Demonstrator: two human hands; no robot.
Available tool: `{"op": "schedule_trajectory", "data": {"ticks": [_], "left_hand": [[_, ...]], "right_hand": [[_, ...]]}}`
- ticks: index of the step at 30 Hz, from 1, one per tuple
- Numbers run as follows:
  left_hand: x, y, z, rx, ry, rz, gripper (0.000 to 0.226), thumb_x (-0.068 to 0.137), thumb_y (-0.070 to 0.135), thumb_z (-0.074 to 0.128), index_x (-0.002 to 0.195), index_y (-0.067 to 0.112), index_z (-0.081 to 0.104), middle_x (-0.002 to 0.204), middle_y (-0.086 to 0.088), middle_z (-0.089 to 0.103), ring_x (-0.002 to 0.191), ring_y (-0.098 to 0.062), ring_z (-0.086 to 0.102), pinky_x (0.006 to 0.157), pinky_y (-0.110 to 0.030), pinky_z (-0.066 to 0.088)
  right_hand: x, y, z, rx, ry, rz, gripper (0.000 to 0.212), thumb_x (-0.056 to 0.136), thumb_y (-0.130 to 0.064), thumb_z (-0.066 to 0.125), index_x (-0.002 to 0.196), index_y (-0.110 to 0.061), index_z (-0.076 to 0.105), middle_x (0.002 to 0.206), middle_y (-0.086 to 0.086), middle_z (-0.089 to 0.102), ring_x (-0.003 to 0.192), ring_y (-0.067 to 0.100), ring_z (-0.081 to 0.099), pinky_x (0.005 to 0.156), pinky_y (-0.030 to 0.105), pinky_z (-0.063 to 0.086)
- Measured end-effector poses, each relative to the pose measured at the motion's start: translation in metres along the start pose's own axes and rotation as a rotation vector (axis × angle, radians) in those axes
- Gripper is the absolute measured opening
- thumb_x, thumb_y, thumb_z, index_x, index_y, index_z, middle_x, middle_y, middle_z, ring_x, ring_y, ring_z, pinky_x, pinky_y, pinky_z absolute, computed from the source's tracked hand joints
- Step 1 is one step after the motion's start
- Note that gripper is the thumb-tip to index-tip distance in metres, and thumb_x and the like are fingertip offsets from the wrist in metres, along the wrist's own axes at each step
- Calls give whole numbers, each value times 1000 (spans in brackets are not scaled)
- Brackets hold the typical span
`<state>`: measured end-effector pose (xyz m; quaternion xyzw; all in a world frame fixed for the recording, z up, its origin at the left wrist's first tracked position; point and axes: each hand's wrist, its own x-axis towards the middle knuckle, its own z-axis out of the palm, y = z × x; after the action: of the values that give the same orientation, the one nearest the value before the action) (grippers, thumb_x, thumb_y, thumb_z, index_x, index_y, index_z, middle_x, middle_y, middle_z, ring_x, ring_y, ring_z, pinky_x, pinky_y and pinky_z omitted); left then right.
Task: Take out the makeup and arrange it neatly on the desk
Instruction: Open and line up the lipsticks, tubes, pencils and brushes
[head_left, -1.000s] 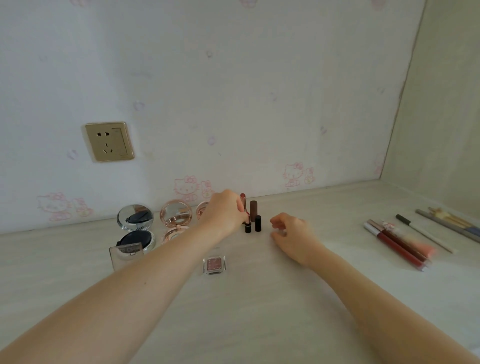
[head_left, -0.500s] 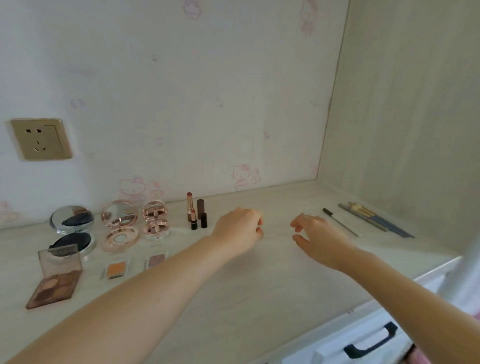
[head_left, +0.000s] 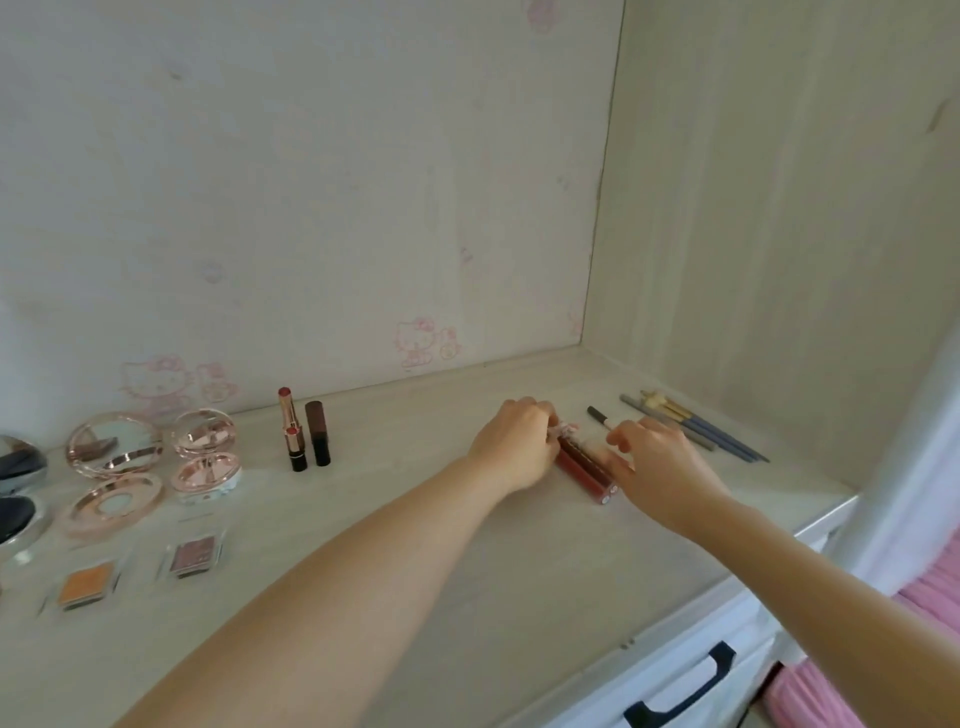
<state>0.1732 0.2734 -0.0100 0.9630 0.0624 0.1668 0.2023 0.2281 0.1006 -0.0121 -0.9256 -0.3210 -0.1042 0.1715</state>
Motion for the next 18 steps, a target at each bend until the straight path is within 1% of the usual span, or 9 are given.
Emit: {"op": "schedule_trajectory", "data": {"ticks": [3, 4, 6, 8, 10, 13, 16, 18], "left_hand": [[21, -4, 9, -65, -17, -99, 36, 96, 26, 47, 129, 12, 53, 130, -11, 56, 123, -29, 47, 100, -38, 42], [27, -5, 11, -63, -50, -129, 37, 96, 29, 46, 129, 13, 52, 130, -11, 56, 122, -30, 48, 99, -36, 42], [37, -8, 17, -30, -121, -160, 35, 97, 33, 45, 123, 12, 54, 126, -13, 57, 116, -32, 52, 93, -32, 43], [44, -7, 19, -22, -147, -170, 35, 96, 35, 46, 120, 11, 55, 124, -13, 58, 112, -32, 53, 89, -32, 42], [48, -6, 20, -28, -154, -173, 36, 96, 37, 48, 121, 12, 55, 126, -13, 57, 113, -31, 52, 91, -33, 42], [49, -6, 20, -52, -161, -176, 36, 96, 36, 49, 123, 13, 55, 126, -11, 57, 113, -29, 53, 94, -34, 44], [49, -5, 18, -82, -140, -165, 35, 95, 35, 51, 122, 13, 56, 126, -10, 58, 114, -28, 53, 97, -35, 44], [47, -4, 17, -128, -110, -167, 35, 95, 32, 53, 124, 13, 57, 127, -9, 58, 117, -27, 53, 98, -33, 43]], "right_hand": [[2, 4, 8, 5, -6, 15, 31, 98, -35, 43, 119, -19, 58, 113, 3, 58, 107, 23, 49, 89, 33, 45], [2, 5, 10, 11, -9, 17, 31, 98, -35, 41, 119, -19, 58, 112, 3, 58, 106, 22, 49, 88, 32, 45], [2, 7, 12, 24, -16, 24, 30, 99, -34, 40, 119, -19, 57, 110, 3, 57, 104, 21, 48, 85, 31, 45], [4, 8, 14, 34, -21, 34, 29, 99, -35, 40, 117, -20, 57, 106, 1, 57, 100, 19, 48, 81, 30, 44], [5, 9, 14, 46, -22, 35, 29, 98, -37, 41, 111, -19, 59, 100, 1, 57, 94, 18, 49, 78, 29, 44], [6, 10, 14, 42, -28, 28, 32, 98, -42, 41, 105, -17, 61, 96, 1, 56, 90, 19, 50, 77, 30, 46], [4, 10, 16, 65, 9, 30, 35, 97, -45, 40, 104, -18, 62, 92, 0, 56, 86, 19, 51, 74, 30, 46], [3, 11, 16, 98, 56, 45, 34, 97, -43, 42, 105, -16, 63, 94, 2, 57, 86, 20, 52, 73, 30, 46]]}}
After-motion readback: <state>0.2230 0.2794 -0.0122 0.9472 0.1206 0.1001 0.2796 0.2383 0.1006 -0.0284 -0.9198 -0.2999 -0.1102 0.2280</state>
